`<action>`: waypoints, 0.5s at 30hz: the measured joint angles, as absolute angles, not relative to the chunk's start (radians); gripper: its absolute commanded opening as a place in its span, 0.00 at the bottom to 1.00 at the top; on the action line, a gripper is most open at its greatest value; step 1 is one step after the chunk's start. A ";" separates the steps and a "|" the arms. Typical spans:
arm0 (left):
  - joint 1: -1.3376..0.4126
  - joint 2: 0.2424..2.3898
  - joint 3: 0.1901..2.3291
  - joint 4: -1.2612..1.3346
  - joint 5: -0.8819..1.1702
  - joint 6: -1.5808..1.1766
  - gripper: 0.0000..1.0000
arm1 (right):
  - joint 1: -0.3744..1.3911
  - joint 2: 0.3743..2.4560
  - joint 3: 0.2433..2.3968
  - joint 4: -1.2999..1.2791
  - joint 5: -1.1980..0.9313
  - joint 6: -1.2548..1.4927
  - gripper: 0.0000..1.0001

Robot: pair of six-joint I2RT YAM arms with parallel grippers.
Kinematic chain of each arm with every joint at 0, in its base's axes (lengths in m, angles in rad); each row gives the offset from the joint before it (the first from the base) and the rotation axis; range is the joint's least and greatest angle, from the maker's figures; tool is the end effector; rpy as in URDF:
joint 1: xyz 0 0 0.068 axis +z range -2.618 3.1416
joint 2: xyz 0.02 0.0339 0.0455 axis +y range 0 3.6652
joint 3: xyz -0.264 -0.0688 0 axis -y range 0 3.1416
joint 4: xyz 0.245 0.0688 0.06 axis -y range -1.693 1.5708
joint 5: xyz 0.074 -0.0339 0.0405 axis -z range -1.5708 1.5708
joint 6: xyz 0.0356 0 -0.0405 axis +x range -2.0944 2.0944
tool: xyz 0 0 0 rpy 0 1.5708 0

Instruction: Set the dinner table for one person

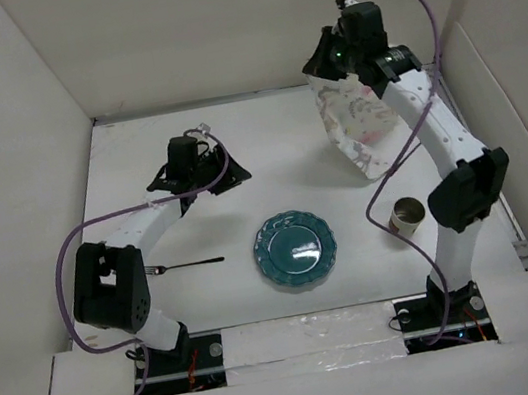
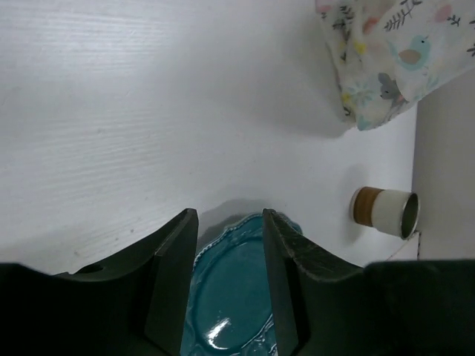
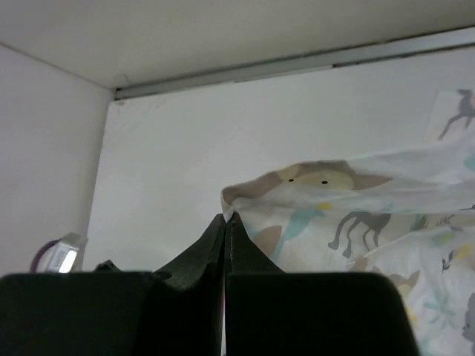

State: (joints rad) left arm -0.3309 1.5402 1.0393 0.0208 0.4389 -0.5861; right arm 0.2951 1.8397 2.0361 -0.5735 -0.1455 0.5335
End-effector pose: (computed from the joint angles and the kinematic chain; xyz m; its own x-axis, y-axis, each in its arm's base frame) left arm 0.3260 -0.1280 0.2633 -0.7237 -0.2808 -0.6304 0.3004 0.6942 -0.6541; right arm 0.4006 0.1272 0.4344 -0.5153 0.3693 -0.7734 -0.1797 0.8358 0.5188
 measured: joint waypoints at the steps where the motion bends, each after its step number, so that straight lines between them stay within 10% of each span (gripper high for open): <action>1: -0.330 1.540 1.017 0.012 0.433 -0.589 0.38 | 0.315 1.876 2.077 -0.600 -0.148 0.533 0.00; 9: -0.303 1.437 0.995 -0.010 0.325 -0.592 0.39 | 0.517 2.078 2.543 -0.630 -0.274 0.577 0.00; 15: -0.076 1.311 1.053 -0.092 0.265 -0.597 0.54 | 0.488 1.887 2.483 -0.396 -0.413 0.633 0.00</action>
